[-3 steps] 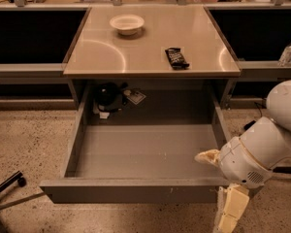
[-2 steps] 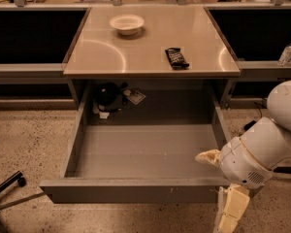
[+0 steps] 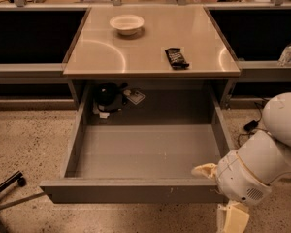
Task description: Close top drawer
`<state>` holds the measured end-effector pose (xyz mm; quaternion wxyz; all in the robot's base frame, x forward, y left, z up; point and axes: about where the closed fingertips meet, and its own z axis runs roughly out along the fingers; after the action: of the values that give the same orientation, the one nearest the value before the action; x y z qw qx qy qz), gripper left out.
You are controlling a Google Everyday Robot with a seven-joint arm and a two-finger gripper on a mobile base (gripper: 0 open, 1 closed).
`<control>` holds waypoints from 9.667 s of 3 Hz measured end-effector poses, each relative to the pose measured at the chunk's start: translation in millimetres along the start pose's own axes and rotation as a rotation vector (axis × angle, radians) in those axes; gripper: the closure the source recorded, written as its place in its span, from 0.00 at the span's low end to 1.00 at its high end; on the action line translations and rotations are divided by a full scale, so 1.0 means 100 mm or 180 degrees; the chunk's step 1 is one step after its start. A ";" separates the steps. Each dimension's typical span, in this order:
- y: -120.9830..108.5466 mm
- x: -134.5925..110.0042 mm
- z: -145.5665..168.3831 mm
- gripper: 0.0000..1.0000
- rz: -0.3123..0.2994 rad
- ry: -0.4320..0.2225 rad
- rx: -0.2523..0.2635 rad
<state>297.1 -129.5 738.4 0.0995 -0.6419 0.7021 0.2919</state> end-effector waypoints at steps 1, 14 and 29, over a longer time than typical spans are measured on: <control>0.04 0.05 0.11 0.00 -0.0024 0.0005 -0.0085; -1.44 0.10 0.48 0.00 -0.0366 0.0077 -0.0005; -3.62 0.14 0.36 0.00 -0.0292 0.0641 0.1341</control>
Offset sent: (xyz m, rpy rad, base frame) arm -0.0051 -0.0006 -0.0460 0.0231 0.0858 0.0462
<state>633.9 -123.9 599.4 0.1738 -0.6640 0.7240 0.0686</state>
